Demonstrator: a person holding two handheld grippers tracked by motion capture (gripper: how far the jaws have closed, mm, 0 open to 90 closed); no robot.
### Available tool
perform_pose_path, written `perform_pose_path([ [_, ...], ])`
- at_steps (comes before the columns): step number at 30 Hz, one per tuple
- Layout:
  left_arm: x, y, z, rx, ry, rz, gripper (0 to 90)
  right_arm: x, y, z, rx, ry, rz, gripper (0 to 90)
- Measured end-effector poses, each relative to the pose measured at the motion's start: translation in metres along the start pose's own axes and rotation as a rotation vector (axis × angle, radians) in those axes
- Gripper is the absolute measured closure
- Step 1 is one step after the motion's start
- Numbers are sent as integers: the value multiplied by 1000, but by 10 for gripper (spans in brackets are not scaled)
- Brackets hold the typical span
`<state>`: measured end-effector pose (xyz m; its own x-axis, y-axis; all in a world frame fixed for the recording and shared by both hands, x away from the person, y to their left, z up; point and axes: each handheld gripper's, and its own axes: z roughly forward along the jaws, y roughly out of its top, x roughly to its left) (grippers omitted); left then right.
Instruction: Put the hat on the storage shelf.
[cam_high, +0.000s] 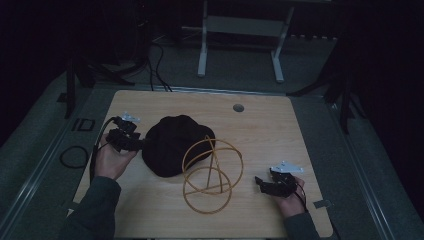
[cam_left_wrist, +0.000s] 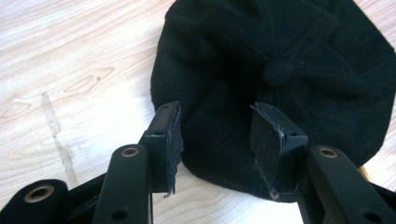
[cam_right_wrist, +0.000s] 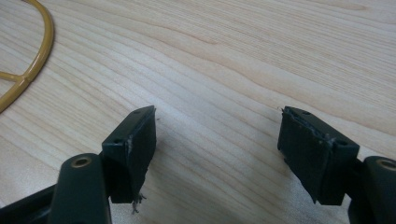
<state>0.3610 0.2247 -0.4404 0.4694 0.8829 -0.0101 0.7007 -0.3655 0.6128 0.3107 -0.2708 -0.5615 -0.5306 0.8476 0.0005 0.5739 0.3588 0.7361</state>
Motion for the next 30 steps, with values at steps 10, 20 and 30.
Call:
perform_pose_path([
  [10, -8, 13, -1, -6, 12, 12, 491, 0, 0, 0, 0, 0, 0, 276],
  [20, -12, 22, -1, -6, 14, 18, 469, 0, 0, 0, -1, 1, 0, 276],
  [30, -18, 31, 1, -7, 6, 35, 463, 0, 0, 0, -1, 1, 0, 276],
])
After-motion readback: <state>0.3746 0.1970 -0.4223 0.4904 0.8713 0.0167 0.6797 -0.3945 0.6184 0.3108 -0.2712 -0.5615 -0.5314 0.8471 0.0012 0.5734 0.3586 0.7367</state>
